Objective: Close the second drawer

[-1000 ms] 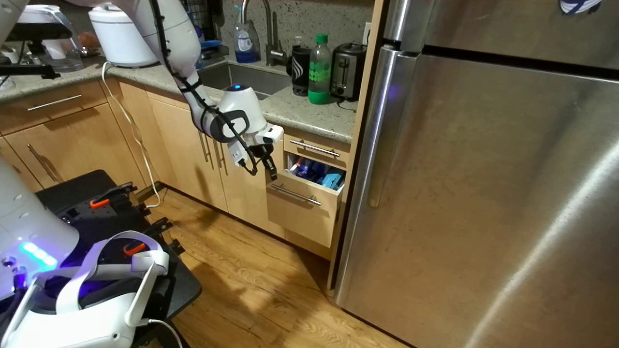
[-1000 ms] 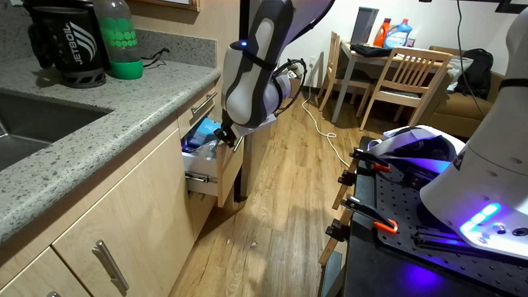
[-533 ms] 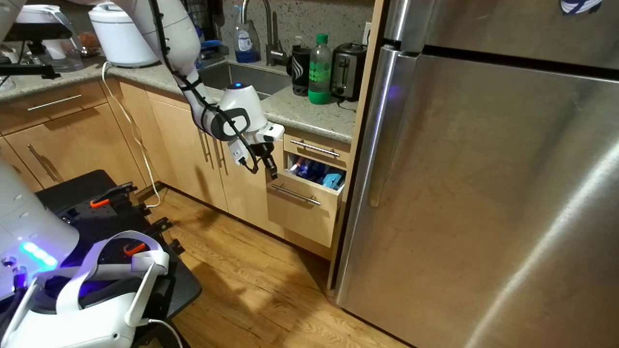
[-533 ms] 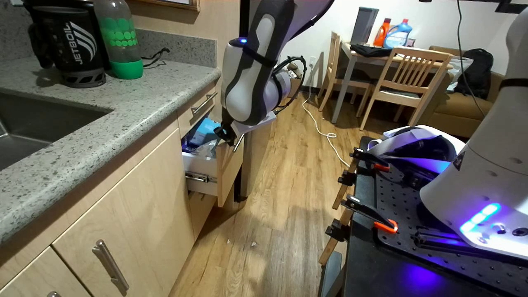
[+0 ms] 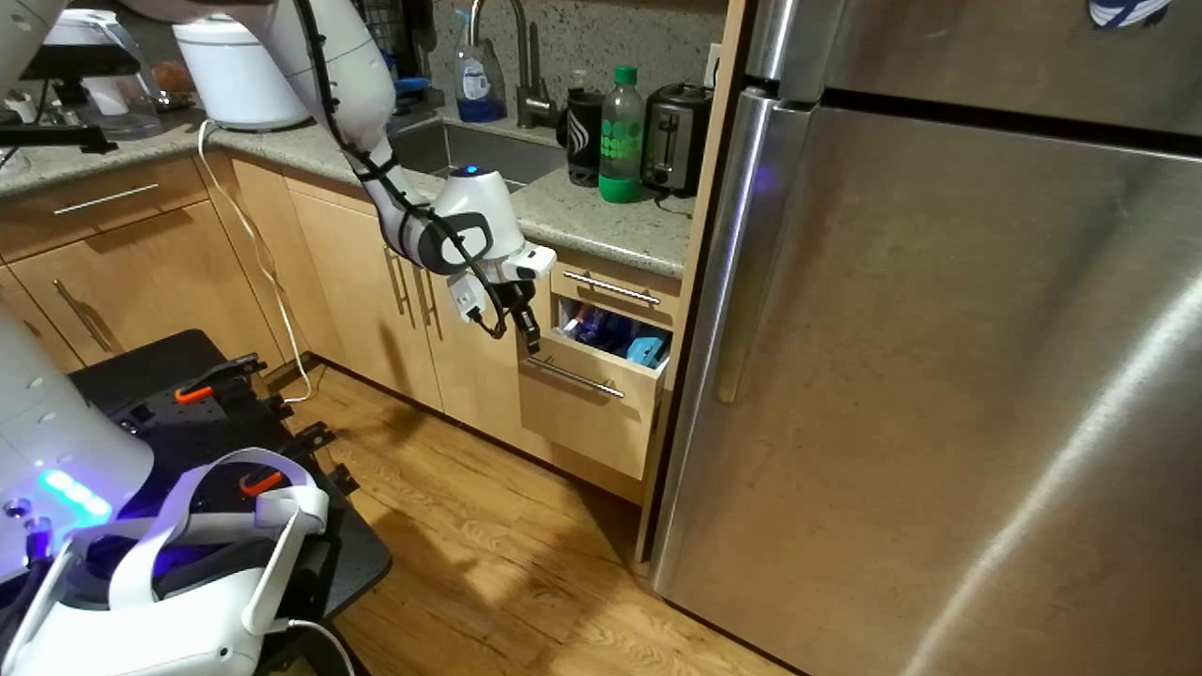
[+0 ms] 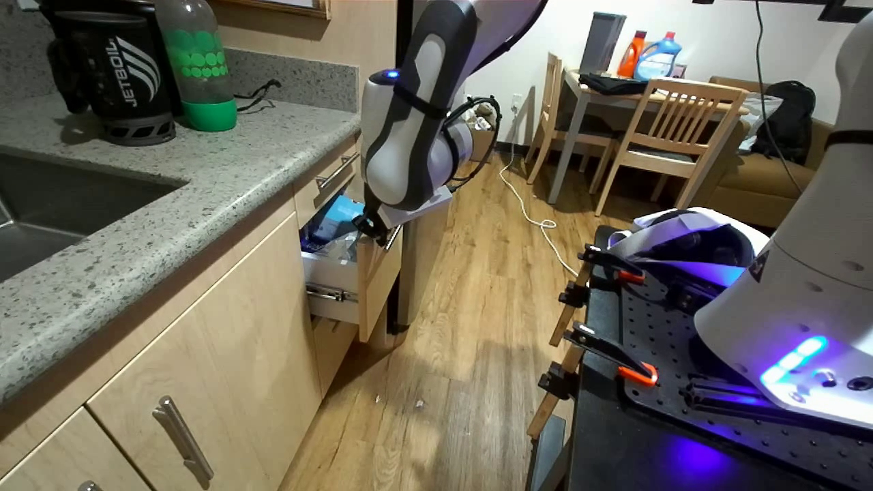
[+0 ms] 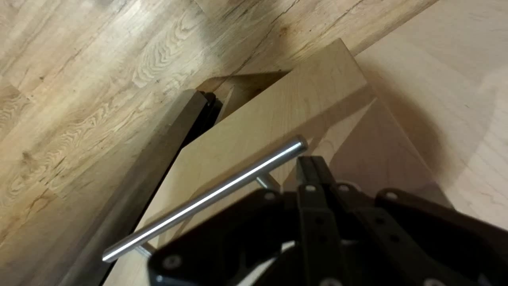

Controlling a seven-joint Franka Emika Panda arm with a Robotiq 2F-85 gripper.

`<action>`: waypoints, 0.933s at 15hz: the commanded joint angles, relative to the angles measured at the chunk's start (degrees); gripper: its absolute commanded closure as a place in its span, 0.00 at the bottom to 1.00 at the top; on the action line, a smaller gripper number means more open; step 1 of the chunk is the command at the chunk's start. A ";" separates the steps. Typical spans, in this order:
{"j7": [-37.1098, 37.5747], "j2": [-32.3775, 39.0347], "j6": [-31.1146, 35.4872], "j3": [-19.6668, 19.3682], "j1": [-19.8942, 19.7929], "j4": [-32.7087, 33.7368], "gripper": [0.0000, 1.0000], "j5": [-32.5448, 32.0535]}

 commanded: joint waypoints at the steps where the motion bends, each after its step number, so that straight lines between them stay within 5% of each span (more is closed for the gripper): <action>1: 3.31 3.14 -4.03 -0.67 0.20 6.05 1.00 -0.73; 14: 4.46 8.00 -1.90 -2.02 0.77 13.37 1.00 -1.17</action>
